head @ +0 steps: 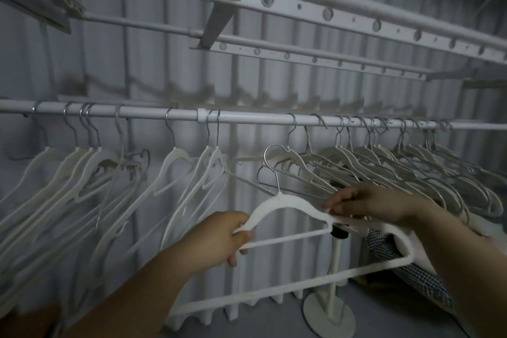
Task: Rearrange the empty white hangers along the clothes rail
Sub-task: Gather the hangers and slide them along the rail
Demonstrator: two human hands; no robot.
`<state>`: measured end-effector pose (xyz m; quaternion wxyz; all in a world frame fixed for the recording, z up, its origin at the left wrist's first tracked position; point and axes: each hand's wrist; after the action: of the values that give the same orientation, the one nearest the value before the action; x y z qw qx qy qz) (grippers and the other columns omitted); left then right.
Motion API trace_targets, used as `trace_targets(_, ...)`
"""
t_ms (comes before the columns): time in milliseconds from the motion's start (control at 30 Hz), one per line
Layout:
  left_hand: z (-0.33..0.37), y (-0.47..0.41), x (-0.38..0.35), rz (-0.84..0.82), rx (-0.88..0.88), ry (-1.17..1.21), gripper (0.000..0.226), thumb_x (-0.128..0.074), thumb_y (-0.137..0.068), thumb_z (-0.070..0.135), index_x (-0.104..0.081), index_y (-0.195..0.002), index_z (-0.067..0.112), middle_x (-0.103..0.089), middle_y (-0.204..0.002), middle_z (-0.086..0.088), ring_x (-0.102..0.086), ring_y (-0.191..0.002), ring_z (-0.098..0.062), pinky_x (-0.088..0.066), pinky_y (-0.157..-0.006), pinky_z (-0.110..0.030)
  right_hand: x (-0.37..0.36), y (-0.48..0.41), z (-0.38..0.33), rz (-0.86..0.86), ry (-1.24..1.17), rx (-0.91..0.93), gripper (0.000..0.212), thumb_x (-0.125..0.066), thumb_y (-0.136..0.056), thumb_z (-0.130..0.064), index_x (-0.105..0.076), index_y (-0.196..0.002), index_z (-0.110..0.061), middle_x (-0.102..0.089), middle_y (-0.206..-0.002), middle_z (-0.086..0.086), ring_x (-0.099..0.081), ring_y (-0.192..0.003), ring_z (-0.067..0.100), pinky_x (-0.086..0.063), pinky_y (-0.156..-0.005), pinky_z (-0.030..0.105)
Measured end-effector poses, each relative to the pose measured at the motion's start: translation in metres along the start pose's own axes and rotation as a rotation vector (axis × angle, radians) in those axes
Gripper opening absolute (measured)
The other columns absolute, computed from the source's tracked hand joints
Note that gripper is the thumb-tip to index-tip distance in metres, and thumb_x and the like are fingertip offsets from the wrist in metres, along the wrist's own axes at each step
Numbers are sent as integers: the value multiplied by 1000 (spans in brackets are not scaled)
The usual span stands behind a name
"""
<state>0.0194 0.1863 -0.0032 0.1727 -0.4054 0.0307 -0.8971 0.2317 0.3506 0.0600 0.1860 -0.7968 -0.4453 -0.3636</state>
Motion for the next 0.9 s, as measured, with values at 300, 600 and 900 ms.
trace_targets(300, -17, 22, 23, -32, 203, 4, 12, -42, -94, 16, -54, -94, 16, -59, -68, 0, -48, -33, -4, -37, -34, -16, -21, -62, 23, 304, 282, -45, 34, -48, -93, -7, -52, -127, -5, -58, -127, 11, -56, -107, 18, -33, -77, 12)
trace_targets(600, -11, 8, 35, 268, 338, -8, 17, -32, -95, 10, -49, -92, 12, -56, -84, -9, -51, -41, -12, -37, -32, -17, -11, -87, 25, 796, 473, 8, 39, -61, -85, -17, -57, -121, -4, -60, -121, 19, -49, -116, 37, -38, -95, 39)
trace_targets(900, 6, -41, 34, 388, 373, -196, 16, -39, -89, 1, -52, -98, 0, -60, -94, -21, -64, -75, -35, -45, -55, -31, -8, -105, 35, 414, 29, 16, 39, -52, -91, -8, -44, -128, -1, -58, -79, 8, -50, -61, 14, -45, -50, 16)
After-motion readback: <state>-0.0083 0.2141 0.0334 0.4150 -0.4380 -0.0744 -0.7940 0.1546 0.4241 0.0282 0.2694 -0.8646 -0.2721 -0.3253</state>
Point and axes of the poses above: each hand's wrist, its own y-axis away from the middle knuckle, its own x-axis out of the back of the hand, z = x × y
